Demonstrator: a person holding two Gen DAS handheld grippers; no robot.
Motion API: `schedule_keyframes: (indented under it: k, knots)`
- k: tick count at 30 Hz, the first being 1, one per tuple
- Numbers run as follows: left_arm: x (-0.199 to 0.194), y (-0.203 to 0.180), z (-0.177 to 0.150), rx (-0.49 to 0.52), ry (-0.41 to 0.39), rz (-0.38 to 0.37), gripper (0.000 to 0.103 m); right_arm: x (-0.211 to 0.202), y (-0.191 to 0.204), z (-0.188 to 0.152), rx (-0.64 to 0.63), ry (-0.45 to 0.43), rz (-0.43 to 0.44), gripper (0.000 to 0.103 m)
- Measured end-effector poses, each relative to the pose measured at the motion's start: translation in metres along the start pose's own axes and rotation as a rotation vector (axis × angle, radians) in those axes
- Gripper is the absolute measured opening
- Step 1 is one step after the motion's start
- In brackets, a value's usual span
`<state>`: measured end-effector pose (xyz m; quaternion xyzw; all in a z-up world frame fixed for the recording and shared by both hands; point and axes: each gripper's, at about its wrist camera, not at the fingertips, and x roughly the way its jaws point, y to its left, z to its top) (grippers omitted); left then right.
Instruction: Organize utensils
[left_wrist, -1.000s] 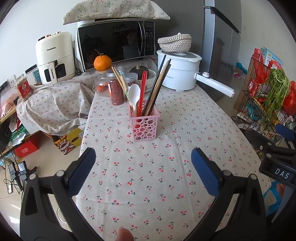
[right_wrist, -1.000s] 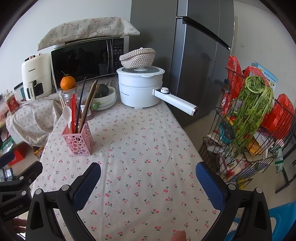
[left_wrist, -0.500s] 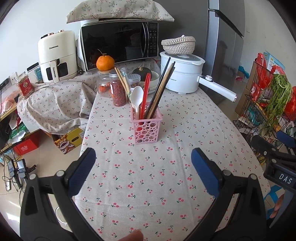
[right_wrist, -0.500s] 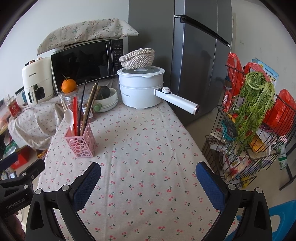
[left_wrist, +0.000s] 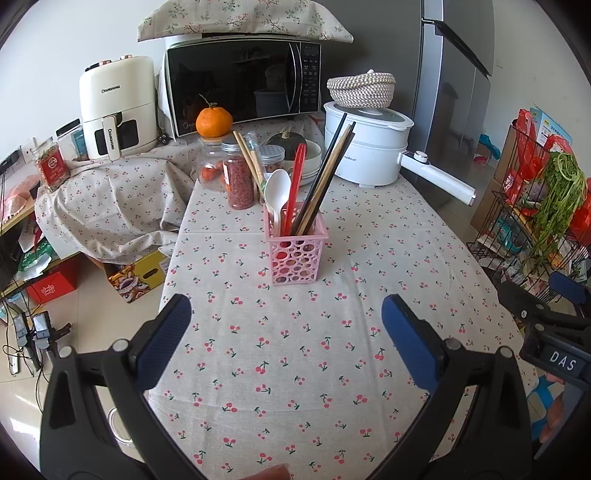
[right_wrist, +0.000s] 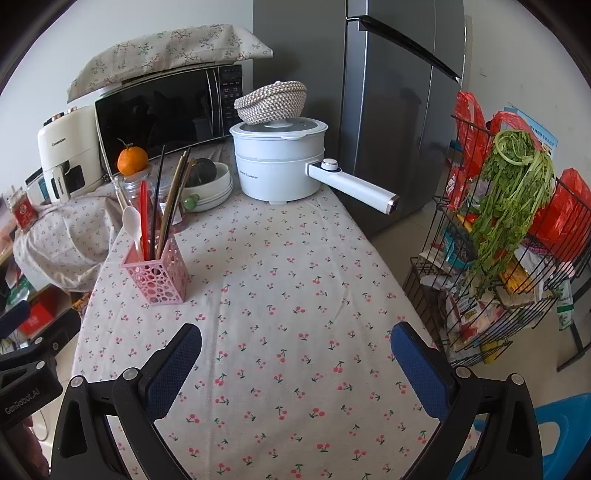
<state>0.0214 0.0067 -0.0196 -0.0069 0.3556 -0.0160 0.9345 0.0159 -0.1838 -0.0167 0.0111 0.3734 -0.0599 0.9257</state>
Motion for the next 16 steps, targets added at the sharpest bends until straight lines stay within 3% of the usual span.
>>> schedule_keyframes:
  k: [16]
  knots:
    - [0.0045, 0.0051, -0.0001, -0.020, 0.018, -0.021, 0.102, 0.0064, -0.0014, -0.0005, 0.019, 0.024, -0.004, 0.103]
